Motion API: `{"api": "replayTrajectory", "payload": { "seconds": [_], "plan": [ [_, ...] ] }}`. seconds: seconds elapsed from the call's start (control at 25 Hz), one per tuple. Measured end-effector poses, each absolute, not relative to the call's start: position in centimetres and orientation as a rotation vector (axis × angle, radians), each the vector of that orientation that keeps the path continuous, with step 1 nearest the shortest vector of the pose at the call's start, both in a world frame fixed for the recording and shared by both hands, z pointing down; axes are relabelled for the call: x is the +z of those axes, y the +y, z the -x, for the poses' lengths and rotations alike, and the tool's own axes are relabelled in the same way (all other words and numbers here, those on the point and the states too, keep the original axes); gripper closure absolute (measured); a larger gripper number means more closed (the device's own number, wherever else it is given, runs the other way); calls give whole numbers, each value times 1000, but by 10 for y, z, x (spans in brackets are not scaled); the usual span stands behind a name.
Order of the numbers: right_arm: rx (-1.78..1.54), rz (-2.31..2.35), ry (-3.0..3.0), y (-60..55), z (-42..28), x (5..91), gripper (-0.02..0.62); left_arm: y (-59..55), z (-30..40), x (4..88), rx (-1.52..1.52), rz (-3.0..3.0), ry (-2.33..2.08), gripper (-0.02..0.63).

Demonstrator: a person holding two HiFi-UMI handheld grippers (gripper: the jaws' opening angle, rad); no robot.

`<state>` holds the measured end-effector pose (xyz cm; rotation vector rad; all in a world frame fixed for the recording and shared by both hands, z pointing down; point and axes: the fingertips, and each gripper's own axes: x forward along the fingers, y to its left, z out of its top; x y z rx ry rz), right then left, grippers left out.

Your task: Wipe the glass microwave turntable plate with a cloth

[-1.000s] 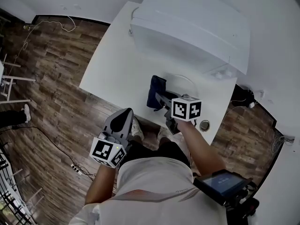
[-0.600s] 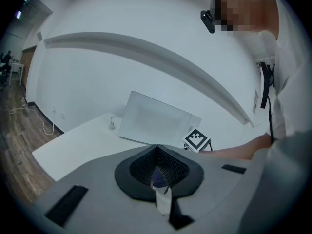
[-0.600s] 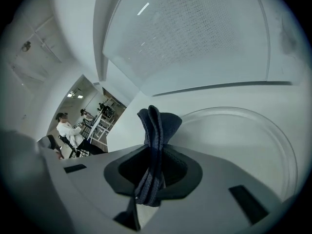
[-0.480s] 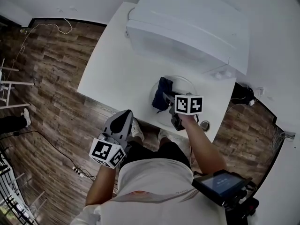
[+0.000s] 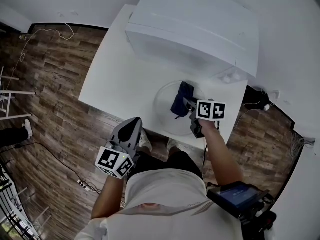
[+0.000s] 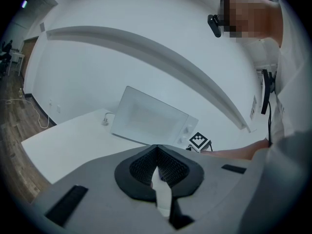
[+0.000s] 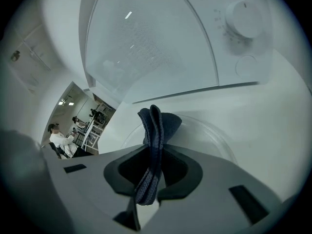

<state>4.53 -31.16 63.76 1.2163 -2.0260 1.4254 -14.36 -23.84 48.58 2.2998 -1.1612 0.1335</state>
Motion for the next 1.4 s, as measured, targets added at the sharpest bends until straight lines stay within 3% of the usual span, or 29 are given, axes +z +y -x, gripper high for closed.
{"api": "replayTrajectory", "payload": {
  "seconds": [0.84,1.12,1.4],
  "plan": [
    [1327,-1404,-1920,-271,-170,627,534,-237,100,491,186,-2320,-1100,597],
    [1517,-1419,-2236,-272,-131,552,534,-235,104,491,185,-2311,-1125,597],
    [1610,-1136,-2405,-269,-35,523,534,-235,122,487,159,-2297,-1159,597]
  ]
}}
